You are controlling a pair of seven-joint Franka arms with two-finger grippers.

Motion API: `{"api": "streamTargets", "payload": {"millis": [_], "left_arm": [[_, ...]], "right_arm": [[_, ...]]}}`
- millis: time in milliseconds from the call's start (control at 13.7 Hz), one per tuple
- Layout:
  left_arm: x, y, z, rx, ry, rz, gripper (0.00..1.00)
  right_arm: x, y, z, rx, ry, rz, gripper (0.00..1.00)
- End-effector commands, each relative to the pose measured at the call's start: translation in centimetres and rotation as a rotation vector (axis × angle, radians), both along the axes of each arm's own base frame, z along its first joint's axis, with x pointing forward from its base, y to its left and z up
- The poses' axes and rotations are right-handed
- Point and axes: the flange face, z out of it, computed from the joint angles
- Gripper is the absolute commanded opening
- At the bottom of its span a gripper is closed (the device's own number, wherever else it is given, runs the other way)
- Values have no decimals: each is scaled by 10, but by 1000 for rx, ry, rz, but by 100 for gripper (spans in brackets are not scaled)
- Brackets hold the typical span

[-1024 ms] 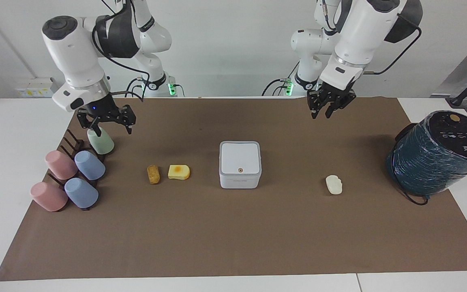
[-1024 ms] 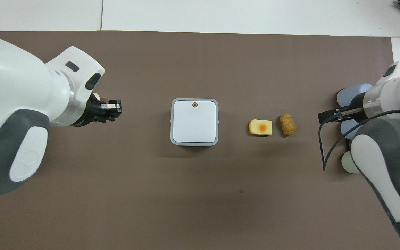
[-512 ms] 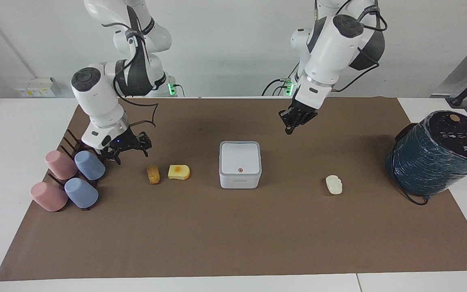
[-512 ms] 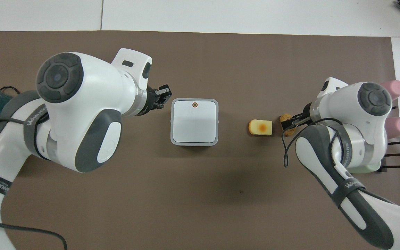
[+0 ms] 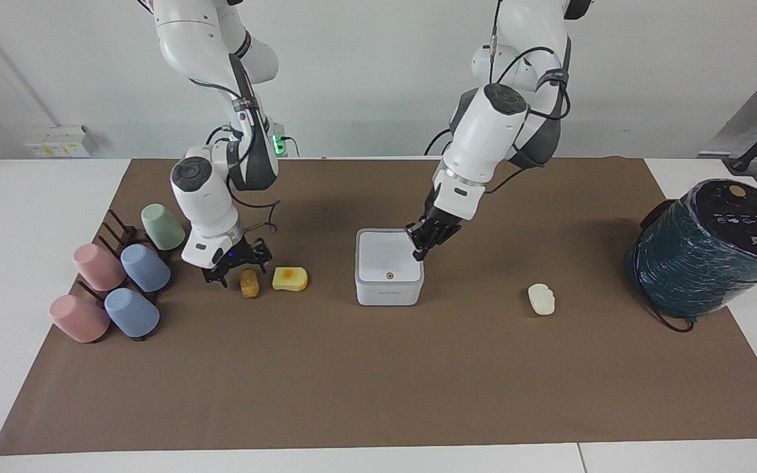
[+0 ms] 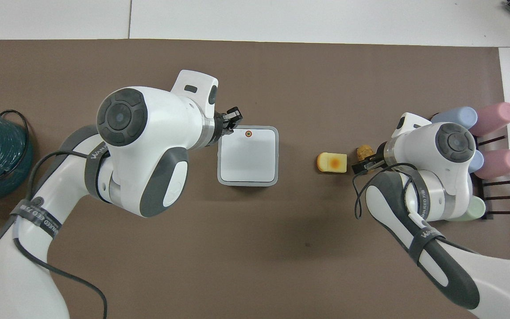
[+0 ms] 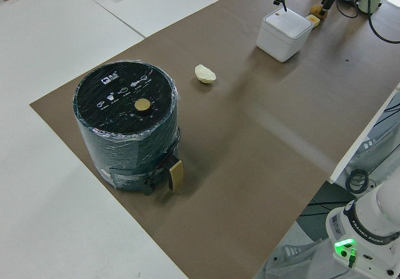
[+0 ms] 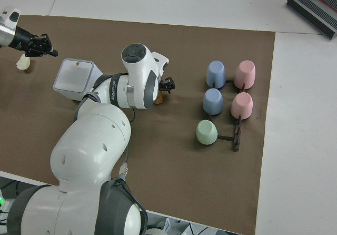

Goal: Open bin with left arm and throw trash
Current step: 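Reach the left gripper to the bin lid while the right gripper reaches the kiwi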

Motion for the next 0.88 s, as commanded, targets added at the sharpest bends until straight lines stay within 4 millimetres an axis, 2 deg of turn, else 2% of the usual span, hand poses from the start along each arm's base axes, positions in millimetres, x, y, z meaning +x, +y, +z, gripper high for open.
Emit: {"api": "streamTargets", "payload": {"millis": [0,73,146,220,366,512,659,732,805], "left_arm": [[-5,-14,-20,-21,6,13,0],[-6,-16,-25,-17,13,10,0],[-11,-20,-31,-11,18,1,0],[-16,-21,-41,-6,22,-2,0],[-27,-27,-56,2,26,-13,0],[-34,-32,-66,11,40,-27,0],[-34,-34,-71,15,45,-32,0],[-29,-32,-64,19,47,-34,0],[-19,-32,-38,17,52,-41,28]], "right_arm": [[-5,-2,-9,10,-9,17,83],[-5,-2,-10,11,-7,15,55],[-5,-1,-11,12,-2,1,10],[-4,0,-9,15,-1,-39,0],[-1,1,-3,18,-6,-65,0],[7,1,18,22,15,-84,0],[18,3,54,30,22,-120,0],[23,2,73,35,21,-154,0],[27,2,91,38,23,-175,0]]}}
